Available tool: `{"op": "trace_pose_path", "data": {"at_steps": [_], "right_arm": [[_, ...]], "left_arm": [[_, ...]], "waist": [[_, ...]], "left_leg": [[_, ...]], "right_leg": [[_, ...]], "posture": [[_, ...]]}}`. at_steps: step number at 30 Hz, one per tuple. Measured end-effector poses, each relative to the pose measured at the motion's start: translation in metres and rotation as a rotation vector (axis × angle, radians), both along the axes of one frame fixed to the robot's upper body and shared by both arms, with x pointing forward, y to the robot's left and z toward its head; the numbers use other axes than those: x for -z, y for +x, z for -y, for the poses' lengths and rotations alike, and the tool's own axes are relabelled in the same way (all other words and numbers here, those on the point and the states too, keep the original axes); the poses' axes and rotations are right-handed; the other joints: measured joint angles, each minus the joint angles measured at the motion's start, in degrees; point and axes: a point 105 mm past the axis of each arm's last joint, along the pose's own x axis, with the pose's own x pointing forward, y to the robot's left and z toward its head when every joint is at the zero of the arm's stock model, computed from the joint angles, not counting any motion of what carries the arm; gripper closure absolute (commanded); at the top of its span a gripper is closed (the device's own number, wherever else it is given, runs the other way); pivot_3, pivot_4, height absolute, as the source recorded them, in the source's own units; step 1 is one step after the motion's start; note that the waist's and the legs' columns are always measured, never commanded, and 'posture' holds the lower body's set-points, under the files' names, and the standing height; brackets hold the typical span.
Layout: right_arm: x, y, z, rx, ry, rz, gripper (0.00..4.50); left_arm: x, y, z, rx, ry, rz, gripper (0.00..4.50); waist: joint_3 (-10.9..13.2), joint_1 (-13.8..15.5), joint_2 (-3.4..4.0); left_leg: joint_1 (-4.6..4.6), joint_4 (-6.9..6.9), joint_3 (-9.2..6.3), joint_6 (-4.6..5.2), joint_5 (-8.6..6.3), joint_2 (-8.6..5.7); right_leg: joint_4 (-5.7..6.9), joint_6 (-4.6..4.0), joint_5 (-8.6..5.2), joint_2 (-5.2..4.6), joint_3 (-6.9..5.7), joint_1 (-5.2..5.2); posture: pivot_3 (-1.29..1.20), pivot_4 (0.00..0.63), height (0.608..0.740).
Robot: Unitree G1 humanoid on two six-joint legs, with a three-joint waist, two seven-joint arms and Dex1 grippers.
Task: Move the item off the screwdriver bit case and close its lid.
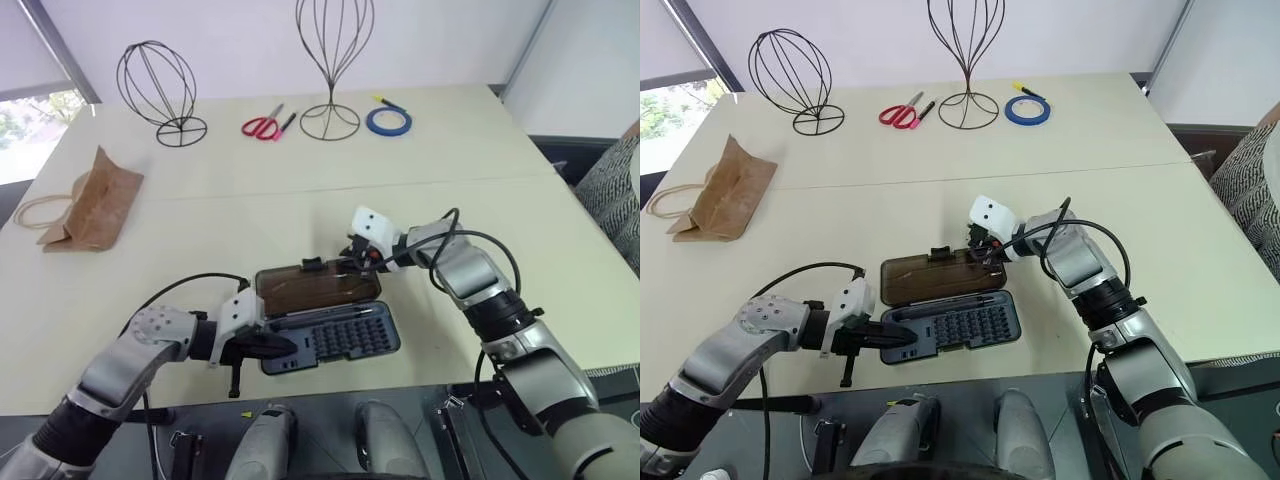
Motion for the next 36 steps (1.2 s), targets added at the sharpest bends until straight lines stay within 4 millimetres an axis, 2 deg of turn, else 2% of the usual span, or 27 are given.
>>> {"op": "trace_pose_path", "data": {"at_steps": [17,20,23,31,36], "right_arm": [[0.0,-0.004,0.002,-0.037,-0.048,0.063,4.49],[0.003,-0.002,0.003,-0.047,-0.071,0.071,3.57],[0.006,0.002,0.007,-0.046,-0.098,0.061,2.08],[-0.003,0.023,0.004,-0.131,-0.184,0.044,2.08],[-0.003,0.028,0.002,-0.178,-0.204,0.018,2.08]], "left_arm": [[-0.004,-0.001,0.005,-0.025,0.026,-0.015,4.5],[-0.005,-0.001,0.005,-0.028,0.033,-0.021,4.5],[-0.005,-0.001,0.005,-0.029,0.038,-0.025,4.5],[-0.008,0.007,0.008,-0.051,0.033,0.002,4.5],[-0.007,0.009,0.009,-0.063,0.033,0.012,4.5]], "waist": [[0.0,0.1,0.03],[0.0,0.1,0.03],[0.0,0.1,0.03],[0.0,-0.2,0.03],[0.0,-0.3,0.03]], "left_leg": [[0.03,0.0,0.0,0.0,0.0,0.0],[0.03,0.01,0.02,0.0,0.0,0.0],[0.02,0.01,0.02,0.0,0.0,-0.01],[0.02,-0.01,0.06,-0.01,0.0,0.01],[0.03,0.0,0.03,-0.01,0.01,0.01]], "right_leg": [[-0.01,-0.02,0.01,0.0,0.01,0.05],[-0.01,-0.02,0.01,0.0,0.0,0.05],[-0.02,-0.02,0.01,0.0,0.01,0.04],[-0.01,-0.04,0.02,0.04,0.0,0.02],[0.0,-0.07,0.04,0.05,0.0,0.02]], "posture": [[0.0,0.15,0.74],[0.0,0.15,0.74],[0.0,0.15,0.74],[0.0,0.15,0.74],[0.0,0.15,0.74]]}}
